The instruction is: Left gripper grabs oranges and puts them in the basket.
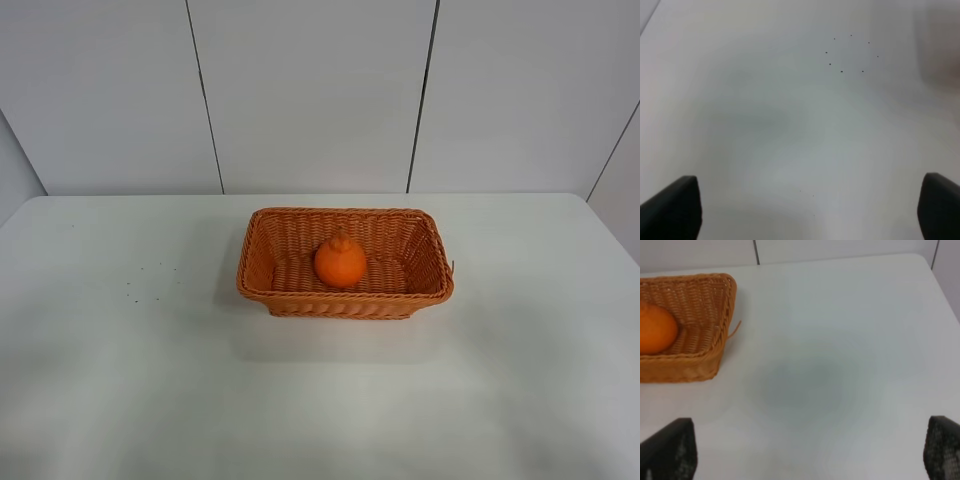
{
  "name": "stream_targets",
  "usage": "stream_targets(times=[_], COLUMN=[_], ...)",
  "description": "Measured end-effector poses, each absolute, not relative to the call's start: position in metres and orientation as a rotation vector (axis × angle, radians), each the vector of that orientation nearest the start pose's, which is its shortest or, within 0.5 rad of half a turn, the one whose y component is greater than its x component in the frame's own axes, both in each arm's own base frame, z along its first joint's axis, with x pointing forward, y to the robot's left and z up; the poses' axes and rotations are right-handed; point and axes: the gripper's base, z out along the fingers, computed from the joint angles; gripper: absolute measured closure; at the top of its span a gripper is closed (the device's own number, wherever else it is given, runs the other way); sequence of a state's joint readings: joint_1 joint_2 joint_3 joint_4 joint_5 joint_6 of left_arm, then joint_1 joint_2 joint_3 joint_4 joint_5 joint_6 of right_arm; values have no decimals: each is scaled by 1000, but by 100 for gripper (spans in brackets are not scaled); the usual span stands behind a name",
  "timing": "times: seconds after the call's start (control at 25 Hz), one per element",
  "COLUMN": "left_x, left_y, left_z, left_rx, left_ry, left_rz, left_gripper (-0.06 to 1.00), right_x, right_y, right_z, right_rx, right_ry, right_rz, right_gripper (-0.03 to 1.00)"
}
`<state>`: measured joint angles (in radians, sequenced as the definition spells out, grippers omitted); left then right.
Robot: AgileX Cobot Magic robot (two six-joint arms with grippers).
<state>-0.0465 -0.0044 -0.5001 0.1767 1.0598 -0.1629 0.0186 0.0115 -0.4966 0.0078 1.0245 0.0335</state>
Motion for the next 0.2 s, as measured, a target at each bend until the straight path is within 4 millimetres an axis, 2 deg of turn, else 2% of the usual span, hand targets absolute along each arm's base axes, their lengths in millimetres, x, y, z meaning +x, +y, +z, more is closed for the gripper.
stream_targets(times=[0.2], left_x=[-6], left_y=[14], left_z=[278], left_rx=[-126], left_ry=[2023], left_rz=[79], left_gripper=[-2], right_x=[-1], right_y=[1], right_z=[279], right_rx=[15], right_ry=[2023], right_rz=[42], right_gripper=[27])
